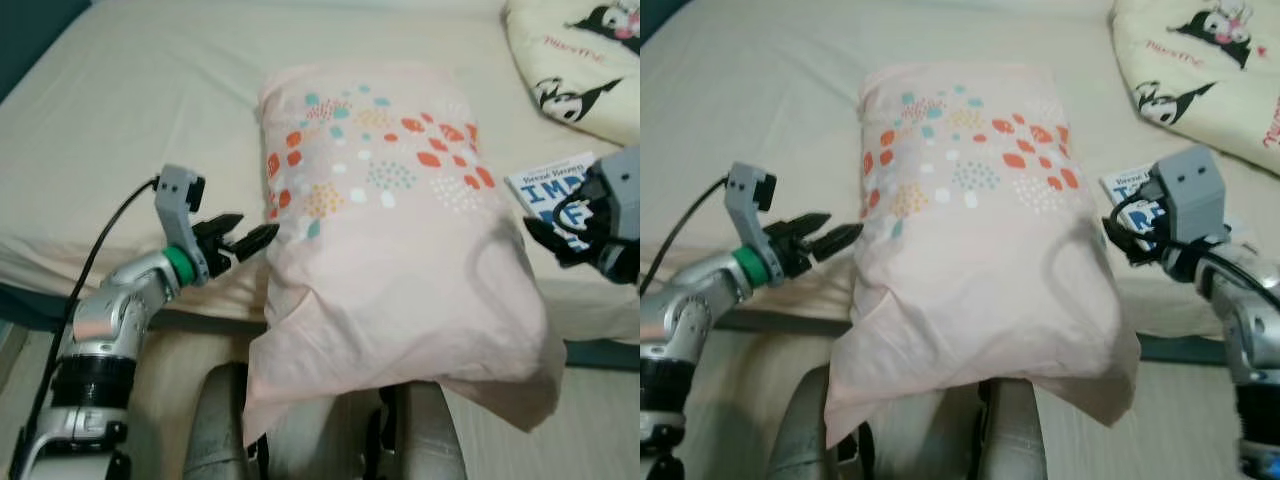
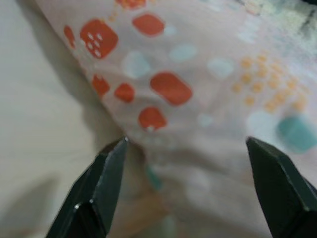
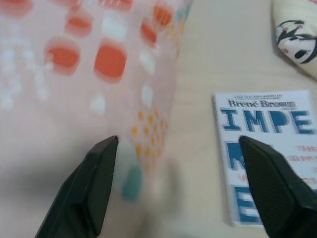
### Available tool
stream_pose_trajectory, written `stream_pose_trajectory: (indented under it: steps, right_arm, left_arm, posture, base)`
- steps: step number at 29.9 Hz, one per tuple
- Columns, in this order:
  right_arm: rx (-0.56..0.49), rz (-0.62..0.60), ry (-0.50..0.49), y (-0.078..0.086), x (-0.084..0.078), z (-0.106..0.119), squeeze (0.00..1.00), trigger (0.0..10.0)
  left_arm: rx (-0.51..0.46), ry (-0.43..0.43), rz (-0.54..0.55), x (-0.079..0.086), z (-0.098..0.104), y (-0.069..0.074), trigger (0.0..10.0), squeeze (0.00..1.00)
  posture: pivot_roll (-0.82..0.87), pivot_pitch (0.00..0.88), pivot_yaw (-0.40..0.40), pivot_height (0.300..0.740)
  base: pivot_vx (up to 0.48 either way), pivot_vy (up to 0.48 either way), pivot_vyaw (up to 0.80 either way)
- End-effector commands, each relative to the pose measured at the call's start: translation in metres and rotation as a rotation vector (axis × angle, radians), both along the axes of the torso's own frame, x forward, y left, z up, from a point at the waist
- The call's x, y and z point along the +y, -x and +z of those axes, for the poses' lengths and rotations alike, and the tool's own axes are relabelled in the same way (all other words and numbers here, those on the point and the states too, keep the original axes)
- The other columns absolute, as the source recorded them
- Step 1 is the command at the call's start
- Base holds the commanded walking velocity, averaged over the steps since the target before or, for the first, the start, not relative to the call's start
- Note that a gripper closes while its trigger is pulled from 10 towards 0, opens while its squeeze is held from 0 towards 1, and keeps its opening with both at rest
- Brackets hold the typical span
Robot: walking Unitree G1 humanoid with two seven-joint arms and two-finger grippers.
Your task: Clean up the room
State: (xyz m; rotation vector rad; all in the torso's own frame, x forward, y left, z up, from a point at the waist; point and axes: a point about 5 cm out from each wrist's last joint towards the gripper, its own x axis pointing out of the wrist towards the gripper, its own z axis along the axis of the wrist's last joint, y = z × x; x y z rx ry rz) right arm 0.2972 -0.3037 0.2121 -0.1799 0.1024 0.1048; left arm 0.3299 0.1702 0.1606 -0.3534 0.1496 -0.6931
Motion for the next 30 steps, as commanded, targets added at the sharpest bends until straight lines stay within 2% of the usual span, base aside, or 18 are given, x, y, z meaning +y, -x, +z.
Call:
stream_pose_trajectory:
  steps: [1,2,3,5,6,7,9,13,15,16,17,24,28,30]
  right_arm:
    - [-0.026,-0.017,-0.126,0.006,-0.007,-0.009,1.0,10.0]
    - [-0.03,-0.005,-0.194,0.009,-0.006,-0.016,1.0,10.0]
    - [0.005,0.027,-0.211,0.012,-0.003,-0.025,1.0,10.0]
    - [0.04,0.064,-0.22,0.016,0.001,-0.032,1.0,10.0]
    - [0.074,0.113,-0.268,0.023,0.007,-0.04,1.0,10.0]
    - [0.074,0.113,-0.268,0.023,0.007,-0.04,1.0,10.0]
    - [0.089,0.147,-0.342,0.029,0.012,-0.048,1.0,10.0]
    - [0.103,0.13,-0.381,0.029,0.012,-0.055,1.0,10.0]
    - [0.16,0.139,-0.372,0.029,0.016,-0.062,1.0,10.0]
    - [0.16,0.139,-0.372,0.029,0.016,-0.062,1.0,10.0]
    - [0.198,0.126,-0.347,0.028,0.016,-0.068,1.0,10.0]
    - [0.183,0.079,-0.358,0.025,0.01,-0.07,1.0,10.0]
    - [0.169,0.064,-0.41,0.024,0.007,-0.07,1.0,10.0]
    - [0.166,0.075,-0.476,0.022,0.012,-0.07,1.0,10.0]
  left_arm:
    - [0.041,0.111,-0.017,0.002,-0.007,0.006,10.0,1.0]
    - [0.054,0.186,-0.028,0.003,-0.009,0.009,10.0,1.0]
    - [0.063,0.234,-0.043,0.004,-0.011,0.013,10.0,1.0]
    - [0.07,0.263,-0.053,0.006,-0.014,0.016,10.0,1.0]
    - [0.086,0.316,-0.067,0.008,-0.017,0.019,10.0,1.0]
    - [0.086,0.316,-0.067,0.008,-0.017,0.019,10.0,1.0]
    - [0.107,0.38,-0.083,0.009,-0.022,0.023,10.0,1.0]
    - [0.132,0.386,-0.104,-0.001,-0.029,0.026,10.0,1.0]
    - [0.152,0.357,-0.112,-0.011,-0.036,0.027,10.0,1.0]
    - [0.152,0.357,-0.112,-0.011,-0.036,0.027,10.0,1.0]
    - [0.164,0.354,-0.126,-0.021,-0.04,0.027,10.0,1.0]
    - [0.181,0.392,-0.146,-0.032,-0.041,0.024,10.0,1.0]
    - [0.193,0.414,-0.172,-0.04,-0.041,0.023,10.0,1.0]
    - [0.193,0.398,-0.213,-0.049,-0.04,0.025,10.0,1.0]
  posture:
    - [0.0,0.155,0.064,0.594]
    - [0.0,0.155,0.064,0.594]
    - [0.0,0.155,0.063,0.594]
    - [0.0,0.158,0.062,0.594]
    - [0.0,0.157,0.062,0.594]
    - [0.0,0.157,0.062,0.594]
    - [0.0,0.159,0.057,0.594]
    - [0.0,0.159,0.057,0.594]
    - [0.0,0.157,0.055,0.594]
    - [0.0,0.157,0.055,0.594]
    - [-0.01,0.153,0.055,0.594]
    - [-0.01,0.148,0.053,0.594]
    - [-0.01,0.148,0.053,0.594]
    - [-0.02,0.142,0.06,0.594]
  base:
    - [0.0,0.0,0.0]
    - [0.0,0.0,0.0]
    - [0.0,0.0,0.0]
    - [0.0,0.0,0.0]
    - [0.0,0.0,0.0]
    - [0.0,0.0,0.0]
    - [0.0,0.0,0.0]
    - [0.0,0.0,0.0]
    - [0.0,0.0,0.0]
    - [0.0,0.0,0.0]
    - [0.0,0.0,0.0]
    - [0.0,0.0,0.0]
    - [0.0,0.0,0.0]
    - [0.0,0.0,0.0]
